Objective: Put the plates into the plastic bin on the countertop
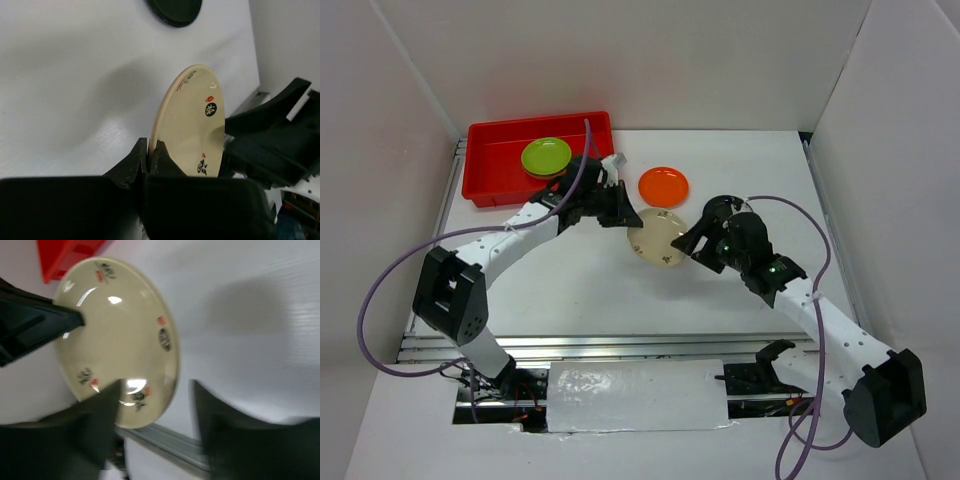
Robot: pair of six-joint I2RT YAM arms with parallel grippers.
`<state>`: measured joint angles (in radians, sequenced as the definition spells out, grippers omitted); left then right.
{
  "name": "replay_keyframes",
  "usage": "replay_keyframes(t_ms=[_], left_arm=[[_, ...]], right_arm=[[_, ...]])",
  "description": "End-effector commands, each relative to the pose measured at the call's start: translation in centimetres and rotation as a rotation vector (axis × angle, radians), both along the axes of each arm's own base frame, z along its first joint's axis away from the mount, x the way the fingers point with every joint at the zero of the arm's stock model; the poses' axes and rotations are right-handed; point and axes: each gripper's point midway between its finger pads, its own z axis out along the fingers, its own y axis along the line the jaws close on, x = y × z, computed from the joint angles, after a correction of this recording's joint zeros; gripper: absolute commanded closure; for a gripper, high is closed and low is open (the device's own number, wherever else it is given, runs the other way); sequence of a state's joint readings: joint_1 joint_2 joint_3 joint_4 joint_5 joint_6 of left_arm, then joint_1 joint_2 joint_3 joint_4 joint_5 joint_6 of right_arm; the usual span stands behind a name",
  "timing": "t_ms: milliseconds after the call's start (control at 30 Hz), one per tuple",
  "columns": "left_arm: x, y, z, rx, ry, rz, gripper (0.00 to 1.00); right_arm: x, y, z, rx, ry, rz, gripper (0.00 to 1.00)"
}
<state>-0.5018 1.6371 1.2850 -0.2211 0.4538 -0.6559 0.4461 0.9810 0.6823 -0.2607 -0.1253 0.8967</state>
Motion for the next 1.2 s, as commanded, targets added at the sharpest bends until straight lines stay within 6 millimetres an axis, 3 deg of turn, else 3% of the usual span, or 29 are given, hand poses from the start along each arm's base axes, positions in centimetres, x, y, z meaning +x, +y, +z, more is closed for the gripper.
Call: replay_keyframes(t_ms=[0, 33, 67, 133, 167, 200, 233, 267, 400, 433, 467, 500, 533, 567, 633, 667, 767, 933, 1033, 1100, 1167], left_arm=[[3.0, 2.0, 1.2, 0.115, -0.079, 0.146, 1.0], [3.8, 3.0, 1.3, 0.145, -0.079, 0.193, 1.0], [5.0, 4.0, 2.6, 0.151, -0.097, 0.244, 1.0], [8.2, 8.7, 2.7, 0.189, -0.071, 0.416, 1.0], [10.2, 10.9, 4.1, 0.192, -0.098, 0.511, 1.0], [12.4, 14.6, 4.6, 0.168, -0.083, 0.628, 1.0], [13.9, 16.2, 4.4, 0.147, -0.072, 0.683, 1.0], [15.9, 19.8, 5.2, 0.117, -0.084, 0.787, 1.0], [21.7, 25.6, 6.1, 0.061, -0.157, 0.998, 1.0], [23.2, 26.3, 3.5, 0.087, -0.109, 1.011, 1.0], [25.0, 27.5, 6.0, 0.058, -0.155, 1.035, 1.0], [26.3, 29.0, 3.3, 0.083, -0.102, 1.056, 1.0], [26.8, 29.8, 3.1, 0.089, -0.089, 1.069, 1.0], [27.8, 30.6, 4.6, 0.067, -0.124, 1.075, 1.0], [28.9, 31.4, 3.4, 0.074, -0.119, 1.078, 1.0], [29.3, 32.2, 4.0, 0.066, -0.134, 1.088, 1.0], [29.9, 33.9, 2.6, 0.077, -0.112, 1.099, 1.0], [29.9, 34.8, -0.6, 0.055, -0.054, 1.077, 1.0], [30.1, 34.9, -0.7, 0.055, -0.045, 1.058, 0.64], [30.0, 34.7, 0.2, 0.042, -0.059, 1.036, 0.01], [29.6, 34.1, 1.3, 0.021, -0.078, 1.008, 0.01]], right_arm=[[1.0, 1.3, 4.6, 0.073, -0.153, 0.02, 0.05], [1.1, 0.8, 4.5, 0.068, -0.156, 0.003, 0.0], [1.4, -0.3, 4.4, 0.064, -0.156, -0.032, 0.0], [1.3, -1.7, 4.8, 0.073, -0.186, -0.063, 0.0], [1.4, -2.9, 4.1, 0.068, -0.184, -0.094, 0.0], [1.1, -3.2, 4.0, 0.061, -0.19, -0.083, 0.0], [1.1, -3.6, 3.7, 0.051, -0.184, -0.087, 0.0], [1.3, -4.5, 3.3, 0.031, -0.183, -0.099, 0.0], [1.0, -5.1, 2.0, 0.012, -0.169, -0.068, 0.0], [0.9, -4.9, 1.8, 0.019, -0.169, -0.05, 0.0], [0.9, -5.0, 1.6, 0.02, -0.165, -0.043, 0.0], [1.0, -5.1, 1.7, 0.017, -0.173, -0.038, 0.0], [0.8, -4.9, 1.7, 0.026, -0.172, -0.016, 0.0], [0.9, -4.8, 2.0, 0.025, -0.186, -0.002, 0.0], [1.0, -4.8, 2.2, 0.024, -0.195, 0.01, 0.0], [1.0, -4.9, 2.2, 0.021, -0.195, 0.016, 0.0], [1.3, -5.0, 2.8, 0.029, -0.205, 0.032, 0.0], [1.9, -5.2, 4.0, 0.045, -0.225, 0.04, 0.0], [2.2, -5.4, 4.5, 0.046, -0.23, 0.039, 0.0], [2.5, -5.6, 4.9, 0.034, -0.239, 0.029, 0.0], [3.1, -6.4, 4.8, 0.019, -0.231, -0.017, 0.0]])
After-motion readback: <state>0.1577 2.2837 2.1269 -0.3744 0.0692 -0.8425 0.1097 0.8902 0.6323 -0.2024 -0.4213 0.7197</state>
